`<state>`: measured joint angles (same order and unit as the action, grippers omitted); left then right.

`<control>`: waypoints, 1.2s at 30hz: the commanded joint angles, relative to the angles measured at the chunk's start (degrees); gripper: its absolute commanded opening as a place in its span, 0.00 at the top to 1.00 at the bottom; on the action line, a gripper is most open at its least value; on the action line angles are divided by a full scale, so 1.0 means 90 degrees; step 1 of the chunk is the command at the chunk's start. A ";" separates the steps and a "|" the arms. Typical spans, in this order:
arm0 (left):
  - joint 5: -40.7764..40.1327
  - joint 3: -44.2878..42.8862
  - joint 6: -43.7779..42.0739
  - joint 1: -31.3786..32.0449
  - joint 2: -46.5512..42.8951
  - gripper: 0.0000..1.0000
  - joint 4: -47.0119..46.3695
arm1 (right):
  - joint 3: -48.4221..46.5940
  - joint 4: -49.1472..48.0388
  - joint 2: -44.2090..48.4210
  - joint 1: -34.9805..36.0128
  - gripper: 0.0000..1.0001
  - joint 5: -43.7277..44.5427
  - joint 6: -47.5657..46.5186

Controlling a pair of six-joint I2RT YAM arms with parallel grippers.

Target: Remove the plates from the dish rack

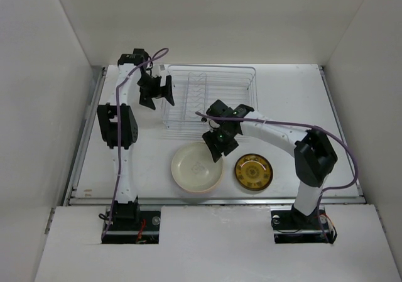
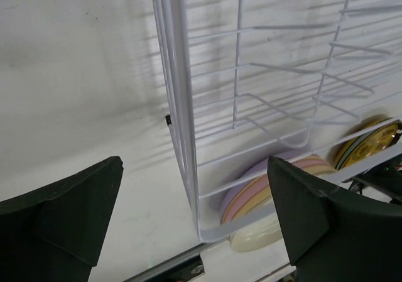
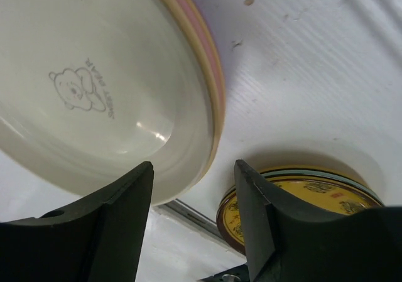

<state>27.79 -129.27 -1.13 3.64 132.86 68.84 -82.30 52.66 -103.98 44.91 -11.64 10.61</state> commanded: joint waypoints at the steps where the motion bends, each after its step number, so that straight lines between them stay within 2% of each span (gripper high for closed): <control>1: -0.0225 -0.0255 -0.0480 -0.0014 -0.0904 0.00 0.0505 | -0.0308 0.0154 0.0109 0.0108 0.40 0.0931 0.0373; 8: -0.1123 0.0183 -0.0764 -0.0014 -0.1880 0.00 0.0506 | -0.0250 -0.0090 0.1162 0.0225 0.40 0.1790 0.0763; 11: -0.1737 0.0632 -0.0764 -0.0014 -0.2514 0.00 0.0350 | -0.0250 -0.0217 0.1825 0.0225 0.34 0.2570 0.1308; 13: -0.1954 0.0934 -0.0686 -0.0237 -0.3071 0.00 0.0233 | -0.0318 -0.0285 0.2419 0.0225 0.28 0.3593 0.1680; 14: -0.1955 0.1207 -0.0627 -0.0345 -0.3246 0.00 0.0174 | -0.0318 -0.0150 0.2616 0.0225 0.17 0.4149 0.2156; 15: -0.1955 0.1306 -0.0569 -0.0471 -0.3403 0.00 0.0174 | -0.0318 0.0016 0.2792 0.0167 0.10 0.4822 0.2451; 16: -0.1955 0.1481 -0.0414 -0.0792 -0.3685 0.00 0.0106 | -0.0318 0.0472 0.3142 0.0031 0.04 0.6220 0.2763; 17: -0.2013 0.1560 -0.0344 -0.0969 -0.3794 0.00 0.0105 | -0.0318 0.0747 0.3320 -0.0125 0.00 0.6824 0.3066; 18: -0.2130 0.1638 -0.0286 -0.1154 -0.3901 0.00 0.0105 | -0.0318 0.0992 0.3495 -0.0339 0.00 0.7256 0.3446; 20: -0.2432 0.1795 -0.0226 -0.1632 -0.4145 0.00 0.0105 | -0.0318 0.1470 0.4040 -0.1139 0.00 0.7746 0.3567; 23: -0.3281 0.2039 -0.0158 -0.1966 -0.4419 0.00 0.0378 | -0.0387 0.1531 0.4667 -0.1803 0.00 0.7894 0.3567; 26: -0.3800 0.2419 -0.0158 -0.2152 -0.4761 0.00 0.0379 | -0.0387 0.1590 0.5332 -0.1952 0.00 0.7895 0.3567; 30: -0.3636 0.2986 -0.0100 -0.2211 -0.5658 0.00 0.0135 | -0.0445 0.1853 0.5762 -0.1952 0.00 0.7681 0.3567; 36: -0.3488 0.3338 -0.0100 -0.2211 -0.6110 0.00 -0.0012 | -0.0513 0.2185 0.5763 -0.1952 0.00 0.7231 0.3294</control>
<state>-3.29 -100.07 -2.55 -16.25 79.85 69.89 -85.58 69.32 -50.83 27.66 55.18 41.25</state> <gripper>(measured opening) 0.997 0.999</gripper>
